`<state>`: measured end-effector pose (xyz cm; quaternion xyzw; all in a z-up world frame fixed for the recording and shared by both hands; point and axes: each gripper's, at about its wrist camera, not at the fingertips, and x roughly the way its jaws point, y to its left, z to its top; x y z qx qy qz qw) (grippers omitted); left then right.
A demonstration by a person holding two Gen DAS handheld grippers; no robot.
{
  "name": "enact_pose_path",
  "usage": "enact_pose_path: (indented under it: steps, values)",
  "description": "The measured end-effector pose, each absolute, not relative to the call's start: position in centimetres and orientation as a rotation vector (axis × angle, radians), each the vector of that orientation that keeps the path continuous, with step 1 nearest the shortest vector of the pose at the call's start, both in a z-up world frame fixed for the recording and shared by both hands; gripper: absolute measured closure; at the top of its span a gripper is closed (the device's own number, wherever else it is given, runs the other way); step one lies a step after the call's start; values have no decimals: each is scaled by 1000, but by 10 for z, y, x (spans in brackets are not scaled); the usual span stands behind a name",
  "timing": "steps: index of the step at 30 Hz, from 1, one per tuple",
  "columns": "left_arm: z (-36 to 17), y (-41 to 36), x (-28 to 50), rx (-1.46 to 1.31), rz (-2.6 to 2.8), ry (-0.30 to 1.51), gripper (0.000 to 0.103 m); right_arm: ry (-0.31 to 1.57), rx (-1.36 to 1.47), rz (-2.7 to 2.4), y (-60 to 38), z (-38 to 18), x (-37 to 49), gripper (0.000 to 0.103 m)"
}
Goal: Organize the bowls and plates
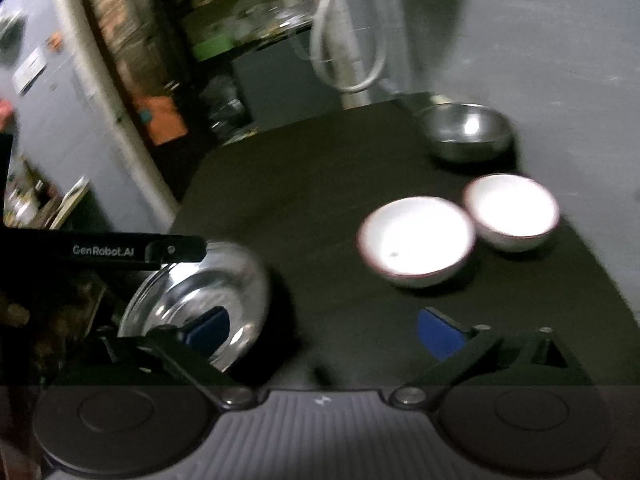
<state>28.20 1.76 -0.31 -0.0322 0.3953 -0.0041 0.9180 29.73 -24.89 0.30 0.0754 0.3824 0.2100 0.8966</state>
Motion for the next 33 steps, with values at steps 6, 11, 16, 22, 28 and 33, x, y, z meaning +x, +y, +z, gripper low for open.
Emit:
enact_pose_path:
  steps: [6,11,16,22,28,33]
  values:
    - [1,-11,329,-64,-41,776,1,751,207,333,-282,5,324,0]
    - [5,-34,378,-89,-85,751,1,684,235,254,-298,6,361,0]
    - [4,-56,433,-146,-114,739,1,618,245,197,-303,4,401,0]
    - [-5,-76,486,-187,-136,751,1,602,280,165,-303,-6,436,2]
    - [-17,-94,527,-143,-166,780,1,633,310,131,-302,-20,467,14]
    - [-29,-108,543,-104,-185,801,3,668,309,121,-297,-31,487,20]
